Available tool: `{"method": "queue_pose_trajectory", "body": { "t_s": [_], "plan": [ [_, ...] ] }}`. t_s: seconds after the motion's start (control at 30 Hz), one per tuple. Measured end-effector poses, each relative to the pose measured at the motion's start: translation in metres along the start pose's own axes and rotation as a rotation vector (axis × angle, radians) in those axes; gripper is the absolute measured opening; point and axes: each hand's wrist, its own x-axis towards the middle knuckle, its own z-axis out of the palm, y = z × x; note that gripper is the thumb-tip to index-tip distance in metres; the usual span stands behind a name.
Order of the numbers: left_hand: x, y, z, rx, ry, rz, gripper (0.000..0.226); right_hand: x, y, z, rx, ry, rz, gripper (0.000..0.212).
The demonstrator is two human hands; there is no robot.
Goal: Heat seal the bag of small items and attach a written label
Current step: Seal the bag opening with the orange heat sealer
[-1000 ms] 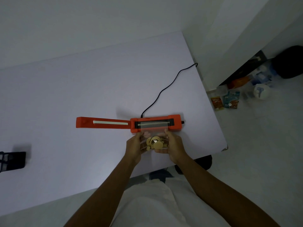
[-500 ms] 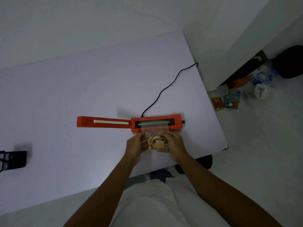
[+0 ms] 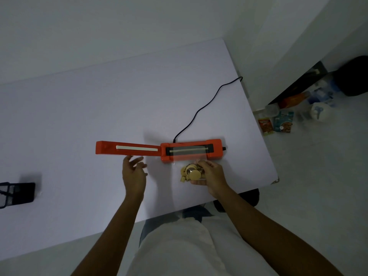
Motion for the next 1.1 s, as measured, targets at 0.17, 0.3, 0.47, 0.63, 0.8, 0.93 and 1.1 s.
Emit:
{"method": "queue_pose_trajectory", "body": {
  "t_s": [0.17, 0.3, 0.47, 0.63, 0.8, 0.93, 1.1],
  "plan": [
    [-0.004, 0.010, -0.004, -0.039, 0.012, 0.140, 0.051, 0.002, 0.004, 0.000, -0.014, 0.014, 0.007, 0.020],
    [-0.011, 0.012, 0.000, -0.058, 0.018, 0.177, 0.049, 0.002, 0.004, 0.000, -0.013, 0.012, 0.003, 0.017],
    [-0.018, 0.014, 0.005, -0.064, 0.008, 0.209, 0.048, 0.003, 0.005, -0.003, -0.024, 0.015, -0.005, 0.019],
    [-0.022, 0.019, 0.009, -0.038, -0.022, 0.247, 0.046, 0.006, 0.007, -0.005, -0.038, 0.025, 0.003, 0.026],
    [-0.026, 0.024, 0.013, -0.026, -0.050, 0.267, 0.044, 0.008, 0.005, -0.006, -0.041, 0.031, 0.006, 0.028],
    [-0.028, 0.025, 0.015, -0.011, -0.069, 0.269, 0.044, 0.008, 0.004, -0.006, -0.025, 0.026, 0.011, 0.027],
    [-0.030, 0.025, 0.020, 0.051, -0.114, 0.333, 0.036, 0.008, 0.004, -0.007, -0.023, 0.025, 0.011, 0.024]
  ]
}}
